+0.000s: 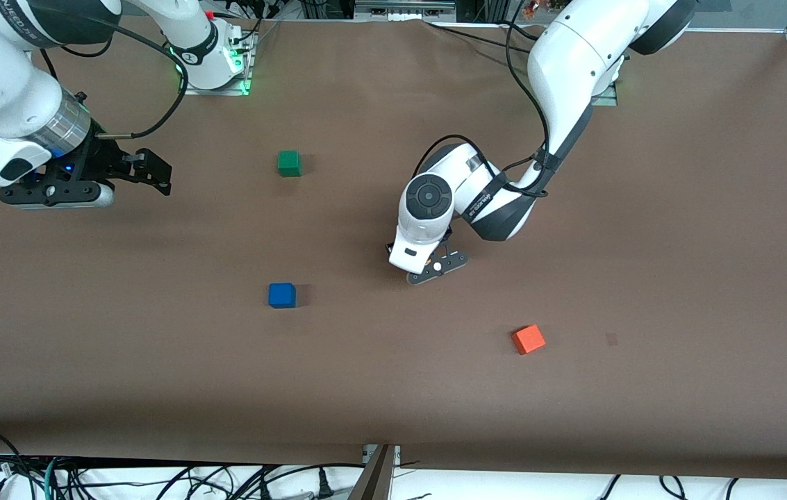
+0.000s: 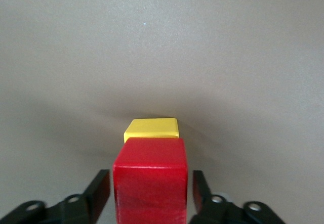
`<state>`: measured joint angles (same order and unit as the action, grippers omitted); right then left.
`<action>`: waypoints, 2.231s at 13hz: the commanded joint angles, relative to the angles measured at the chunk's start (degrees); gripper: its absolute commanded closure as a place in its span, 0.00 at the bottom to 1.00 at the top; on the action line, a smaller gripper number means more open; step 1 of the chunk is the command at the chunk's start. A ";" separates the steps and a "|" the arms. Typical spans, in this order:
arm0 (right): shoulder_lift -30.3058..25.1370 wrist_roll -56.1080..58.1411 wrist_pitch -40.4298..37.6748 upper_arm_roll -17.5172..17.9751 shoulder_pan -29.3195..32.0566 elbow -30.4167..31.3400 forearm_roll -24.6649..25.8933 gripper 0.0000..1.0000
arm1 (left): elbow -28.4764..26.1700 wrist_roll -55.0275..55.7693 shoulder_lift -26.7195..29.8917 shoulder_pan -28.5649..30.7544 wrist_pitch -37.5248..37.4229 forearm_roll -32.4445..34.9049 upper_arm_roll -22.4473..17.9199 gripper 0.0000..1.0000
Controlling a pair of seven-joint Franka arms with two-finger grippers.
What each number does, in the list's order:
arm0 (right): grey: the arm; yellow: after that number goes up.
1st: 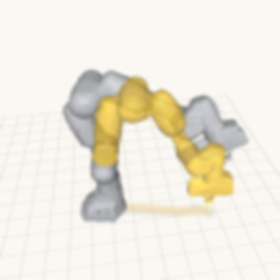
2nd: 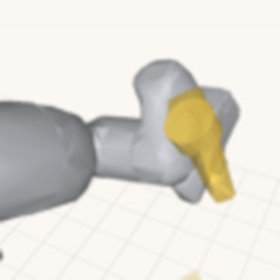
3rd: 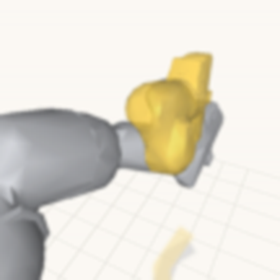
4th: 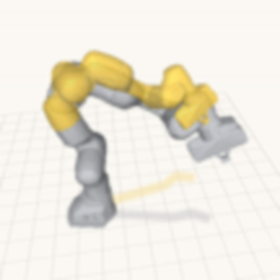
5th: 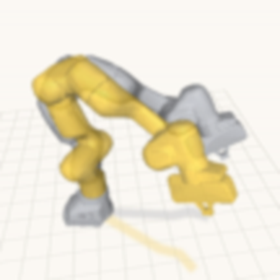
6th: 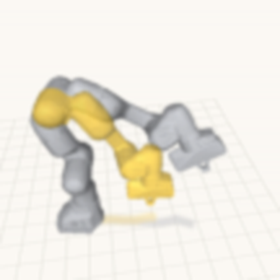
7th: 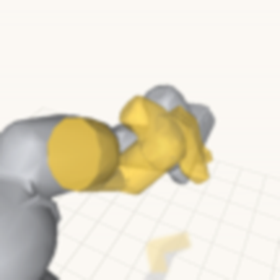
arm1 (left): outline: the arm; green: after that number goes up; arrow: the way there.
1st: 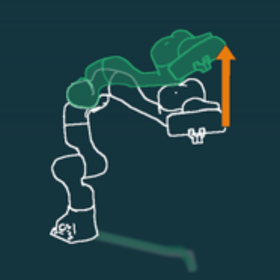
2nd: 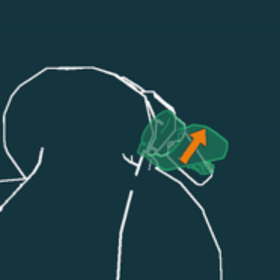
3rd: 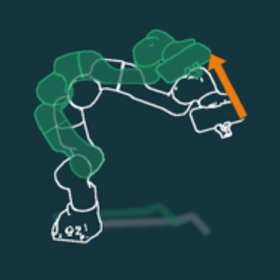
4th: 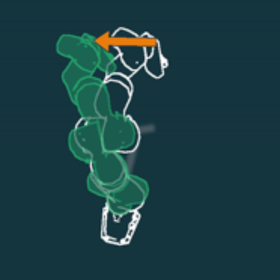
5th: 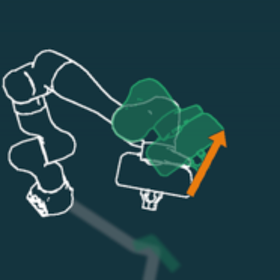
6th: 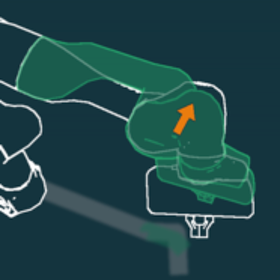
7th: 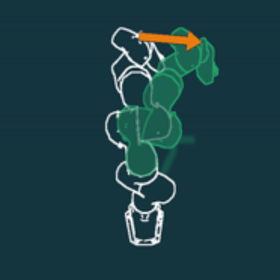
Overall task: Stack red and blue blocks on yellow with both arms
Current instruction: 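Lower the red cube onto the yellow cube with the left gripper, then open the left gripper and withdraw while the right gripper reaches out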
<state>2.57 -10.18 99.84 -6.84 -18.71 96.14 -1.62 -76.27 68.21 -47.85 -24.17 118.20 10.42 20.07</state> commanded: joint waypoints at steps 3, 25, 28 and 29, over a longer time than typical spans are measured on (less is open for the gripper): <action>0.60 0.52 0.35 0.16 0.52 -1.40 -0.14 0.00 | 1.82 1.14 0.12 -0.26 -1.30 1.10 -0.30 0.00; 24.47 7.55 12.01 0.25 0.79 -1.40 -10.57 0.00 | 7.18 -51.42 25.34 29.96 -30.48 -3.64 0.49 0.00; 29.42 10.28 17.57 1.30 0.52 -1.40 -11.30 0.00 | 7.19 -51.42 28.24 36.72 -31.44 -10.49 0.58 0.00; 29.51 10.01 18.19 1.48 0.08 -1.31 -11.48 0.00 | 7.19 -51.51 29.03 37.26 -32.93 -10.24 0.32 0.00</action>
<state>31.50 -1.20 117.65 -5.77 -18.30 96.09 -11.66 -68.53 18.28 -20.37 9.87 87.30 2.04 19.72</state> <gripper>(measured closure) 0.000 0.000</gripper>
